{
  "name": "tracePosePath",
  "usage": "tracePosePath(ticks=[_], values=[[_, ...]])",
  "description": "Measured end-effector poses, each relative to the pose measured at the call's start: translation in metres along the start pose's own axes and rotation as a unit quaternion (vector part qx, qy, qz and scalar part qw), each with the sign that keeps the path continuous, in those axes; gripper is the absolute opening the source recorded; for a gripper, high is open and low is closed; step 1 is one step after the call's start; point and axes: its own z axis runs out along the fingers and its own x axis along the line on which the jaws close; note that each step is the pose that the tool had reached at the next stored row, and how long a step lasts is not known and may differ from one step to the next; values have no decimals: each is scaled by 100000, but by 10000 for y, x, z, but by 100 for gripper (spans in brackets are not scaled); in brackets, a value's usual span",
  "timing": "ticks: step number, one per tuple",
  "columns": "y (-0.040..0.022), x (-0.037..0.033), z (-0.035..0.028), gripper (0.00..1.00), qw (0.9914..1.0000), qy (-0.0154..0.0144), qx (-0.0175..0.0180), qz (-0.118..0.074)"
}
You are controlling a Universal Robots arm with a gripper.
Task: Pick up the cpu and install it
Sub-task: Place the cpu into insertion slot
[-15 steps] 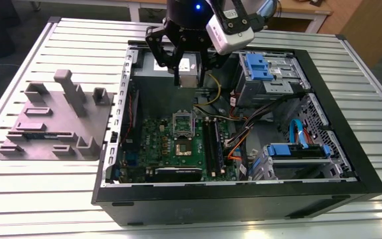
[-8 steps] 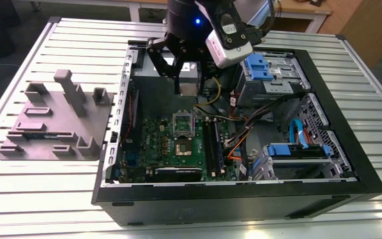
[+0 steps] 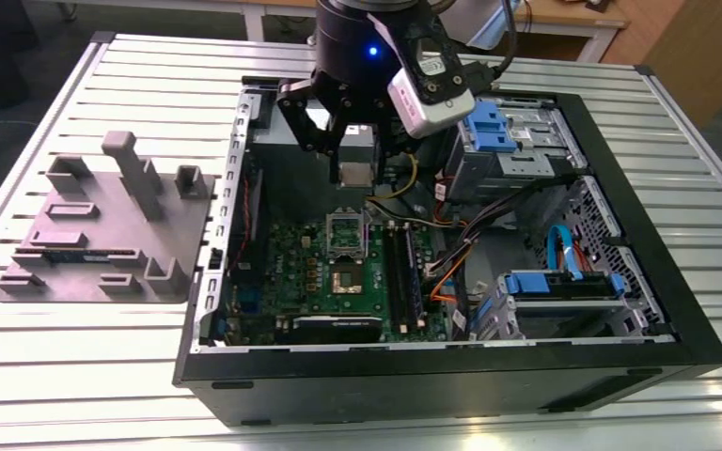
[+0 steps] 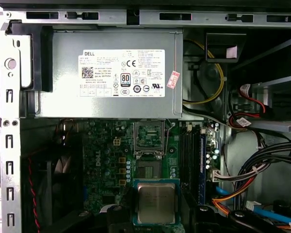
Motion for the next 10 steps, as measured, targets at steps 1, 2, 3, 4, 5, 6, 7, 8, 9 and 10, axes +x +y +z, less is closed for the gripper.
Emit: tracePosePath(ticks=[1, 2, 3, 4, 5, 6, 7, 8, 9, 10], values=[[0, 0, 1, 47, 100000, -1, -3, 1], [0, 0, 1, 47, 100000, 0, -2, -1], [0, 0, 1, 47, 100000, 0, 0, 0], [0, 0, 1, 47, 100000, 0, -1, 0], [0, 0, 1, 47, 100000, 0, 0, 1], [0, 0, 2, 47, 100000, 0, -2, 0], [0, 0, 2, 47, 100000, 0, -2, -1], [0, 0, 3, 47, 100000, -3, -5, 3], [0, 0, 3, 47, 100000, 0, -1, 0], [0, 0, 3, 47, 100000, 0, 0, 0]])
